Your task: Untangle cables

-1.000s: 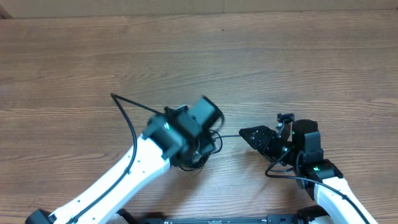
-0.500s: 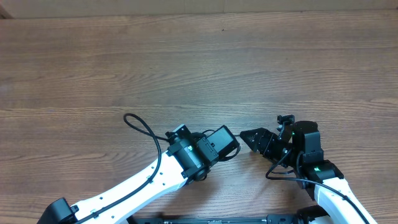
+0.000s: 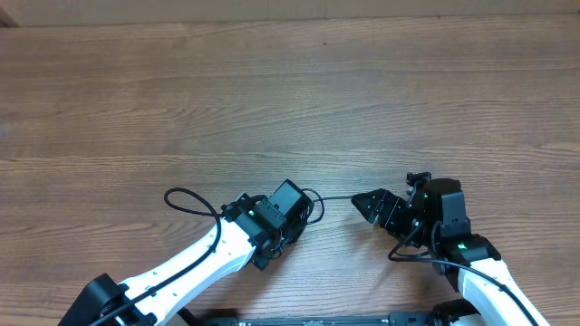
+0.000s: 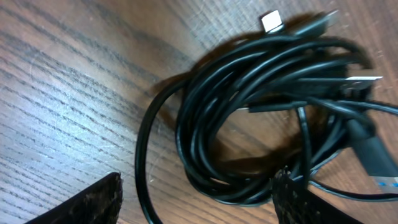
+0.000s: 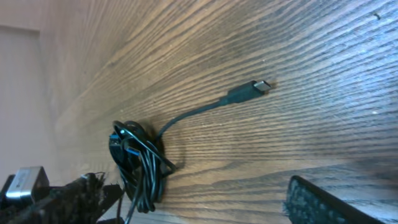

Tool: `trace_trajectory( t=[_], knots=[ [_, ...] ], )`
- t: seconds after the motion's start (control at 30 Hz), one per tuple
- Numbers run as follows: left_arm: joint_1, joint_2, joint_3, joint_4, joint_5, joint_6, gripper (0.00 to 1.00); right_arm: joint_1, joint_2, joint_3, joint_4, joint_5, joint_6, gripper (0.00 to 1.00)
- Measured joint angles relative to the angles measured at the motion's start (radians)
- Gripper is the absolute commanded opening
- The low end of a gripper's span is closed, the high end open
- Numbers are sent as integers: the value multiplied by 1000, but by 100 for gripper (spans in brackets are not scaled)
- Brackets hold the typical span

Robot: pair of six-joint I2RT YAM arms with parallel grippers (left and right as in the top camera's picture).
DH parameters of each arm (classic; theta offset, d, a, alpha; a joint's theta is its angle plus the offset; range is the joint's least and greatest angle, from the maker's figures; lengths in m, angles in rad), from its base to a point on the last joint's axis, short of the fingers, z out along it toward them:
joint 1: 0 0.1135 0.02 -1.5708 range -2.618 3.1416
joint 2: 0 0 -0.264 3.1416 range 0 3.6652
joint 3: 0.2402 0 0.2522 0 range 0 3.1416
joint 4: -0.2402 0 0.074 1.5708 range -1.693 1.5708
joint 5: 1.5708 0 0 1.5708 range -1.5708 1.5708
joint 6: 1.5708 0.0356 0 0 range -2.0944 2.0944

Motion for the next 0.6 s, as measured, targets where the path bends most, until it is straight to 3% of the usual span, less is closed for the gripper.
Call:
trace_trajectory(
  t=[0.6],
  knots=[
    [0,11,-6,14,0,26,75,0,0,0,-76,5,0,100]
  ],
)
